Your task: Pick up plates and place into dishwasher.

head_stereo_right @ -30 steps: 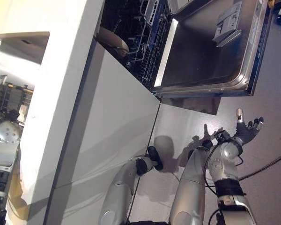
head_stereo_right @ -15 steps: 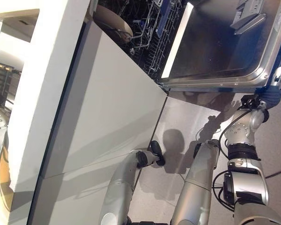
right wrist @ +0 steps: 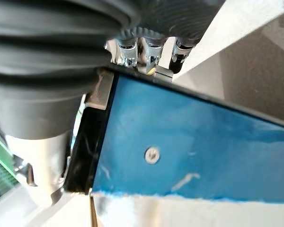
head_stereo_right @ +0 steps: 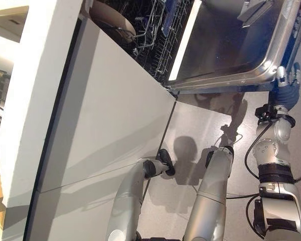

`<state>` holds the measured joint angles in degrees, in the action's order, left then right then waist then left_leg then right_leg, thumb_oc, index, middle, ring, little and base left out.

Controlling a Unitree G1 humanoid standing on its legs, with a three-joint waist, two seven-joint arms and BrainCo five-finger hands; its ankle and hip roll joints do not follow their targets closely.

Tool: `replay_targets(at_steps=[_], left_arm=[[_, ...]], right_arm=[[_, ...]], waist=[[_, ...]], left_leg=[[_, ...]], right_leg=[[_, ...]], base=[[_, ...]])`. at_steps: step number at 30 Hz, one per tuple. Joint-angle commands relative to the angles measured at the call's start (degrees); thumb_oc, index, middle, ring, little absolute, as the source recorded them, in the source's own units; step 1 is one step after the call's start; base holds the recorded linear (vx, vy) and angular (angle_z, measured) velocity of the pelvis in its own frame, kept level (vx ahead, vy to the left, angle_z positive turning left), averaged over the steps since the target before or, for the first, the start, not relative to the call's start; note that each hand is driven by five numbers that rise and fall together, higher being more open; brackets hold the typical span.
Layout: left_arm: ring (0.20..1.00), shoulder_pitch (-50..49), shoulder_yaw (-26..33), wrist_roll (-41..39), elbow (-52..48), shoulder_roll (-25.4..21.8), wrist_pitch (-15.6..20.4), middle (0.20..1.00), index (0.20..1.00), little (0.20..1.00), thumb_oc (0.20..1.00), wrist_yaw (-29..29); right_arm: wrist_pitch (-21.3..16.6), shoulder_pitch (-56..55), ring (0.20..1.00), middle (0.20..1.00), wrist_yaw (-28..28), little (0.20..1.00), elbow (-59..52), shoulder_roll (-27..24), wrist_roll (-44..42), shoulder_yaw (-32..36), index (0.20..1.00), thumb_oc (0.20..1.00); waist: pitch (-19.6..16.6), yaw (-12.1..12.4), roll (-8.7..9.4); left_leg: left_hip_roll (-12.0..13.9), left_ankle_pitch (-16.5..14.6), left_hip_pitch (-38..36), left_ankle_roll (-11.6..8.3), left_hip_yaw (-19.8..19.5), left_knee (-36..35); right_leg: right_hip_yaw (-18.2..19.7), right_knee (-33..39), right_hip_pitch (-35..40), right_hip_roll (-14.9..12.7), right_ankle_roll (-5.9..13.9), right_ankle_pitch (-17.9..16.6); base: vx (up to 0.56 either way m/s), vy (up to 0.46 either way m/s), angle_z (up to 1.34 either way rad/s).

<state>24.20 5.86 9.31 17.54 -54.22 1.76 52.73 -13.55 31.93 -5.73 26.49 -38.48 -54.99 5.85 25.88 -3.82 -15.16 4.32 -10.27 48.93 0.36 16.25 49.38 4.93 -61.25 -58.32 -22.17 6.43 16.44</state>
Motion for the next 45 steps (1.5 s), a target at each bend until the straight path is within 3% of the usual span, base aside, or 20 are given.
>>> replay_targets(at_steps=[1,10,14,18,22,28,33,45], left_arm=[[1.0,0.3,-11.3,-1.3,-14.1,16.7,4.4,1.0,1.0,1.0,1.0,-0.7],[1.0,0.4,-10.5,-2.8,-13.3,16.0,4.2,1.0,1.0,1.0,1.0,-1.9],[1.0,0.5,-9.5,-4.1,-12.8,14.4,4.2,1.0,1.0,1.0,1.0,-4.0],[1.0,-1.0,-8.6,-4.1,-12.4,12.6,6.6,1.0,1.0,1.0,1.0,-5.6],[1.0,-3.9,-7.7,-4.5,-12.3,13.1,10.0,1.0,1.0,1.0,1.0,-6.7],[1.0,-8.2,-7.2,-2.9,-12.9,15.3,12.2,1.0,1.0,1.0,1.0,-10.2],[1.0,-11.2,-5.9,-1.6,-13.3,17.1,12.1,1.0,1.0,1.0,1.0,-11.8],[1.0,-16.9,-5.0,-3.4,-14.6,22.5,11.6,1.0,1.0,1.0,1.0,-14.3]], right_arm=[[2.3,11.0,1.0,1.0,13.3,1.0,-22.3,3.6,9.7,-14.7,1.0,1.0],[3.6,9.3,1.0,1.0,13.6,1.0,-26.2,9.0,15.2,-16.6,1.0,1.0],[1.5,7.8,1.0,1.0,12.7,1.0,-26.2,11.0,15.5,-16.1,1.0,1.0],[-1.8,5.1,1.0,1.0,11.8,1.0,-25.7,12.3,14.8,-16.0,1.0,1.0],[-3.7,3.5,1.0,1.0,11.9,1.0,-25.2,12.7,14.9,-16.1,1.0,1.0],[-3.3,-0.3,1.0,1.0,8.0,1.0,-25.7,13.7,15.9,-15.8,1.0,1.0],[-2.0,-5.1,1.0,1.0,5.2,1.0,-27.0,15.1,17.0,-15.4,1.0,1.0],[2.1,-15.7,1.0,1.0,2.2,1.0,-33.4,13.9,22.5,-13.7,1.0,1.0]], waist=[[3.9,0.1,-2.04],[3.9,3.3,2.59],[3.6,6.8,6.91],[1.4,9.9,10.55],[-1.2,12.0,12.33],[-7.1,13.8,15.71],[-10.9,13.5,17.25],[-16.9,10.7,16.58]], left_leg=[[-0.2,1.6,-5.2,-2.98,-5.1,-7.4],[-1.0,3.9,-15.4,-3.26,-8.1,-15.1],[-1.2,5.6,-19.9,-2.83,-10.4,-19.6],[-0.9,6.8,-23.3,-2.96,-12.0,-23.1],[-0.5,8.0,-27.8,-3.42,-12.4,-27.2],[-0.5,8.5,-34.1,-3.5,-11.9,-33.1],[-0.2,9.2,-38.5,-3.54,-11.2,-36.8],[1.6,11.8,-45.5,-4.59,-9.3,-44.7]], right_leg=[[-4.6,1.9,6.6,1.5,-3.84,0.4],[-10.4,12.8,21.8,3.1,-3.31,-2.6],[-14.8,18.3,29.9,4.4,-2.98,-4.1],[-19.5,24.4,37.1,6.2,-3.31,-5.5],[-22.9,31.4,44.0,7.8,-3.59,-7.1],[-25.3,41.0,52.9,9.8,-3.13,-8.9],[-25.5,46.3,57.6,10.7,-2.55,-10.7],[-24.7,52.8,63.3,13.7,-2.72,-11.6]], base=[[0.05,-0.072,-0.01],[0.09,-0.054,0.06],[0.1,-0.207,0.26],[0.15,-0.23,0.49],[0.16,-0.099,0.38],[0.18,-0.064,0.19],[0.12,-0.033,0.08],[-0.02,0.033,-0.05]])
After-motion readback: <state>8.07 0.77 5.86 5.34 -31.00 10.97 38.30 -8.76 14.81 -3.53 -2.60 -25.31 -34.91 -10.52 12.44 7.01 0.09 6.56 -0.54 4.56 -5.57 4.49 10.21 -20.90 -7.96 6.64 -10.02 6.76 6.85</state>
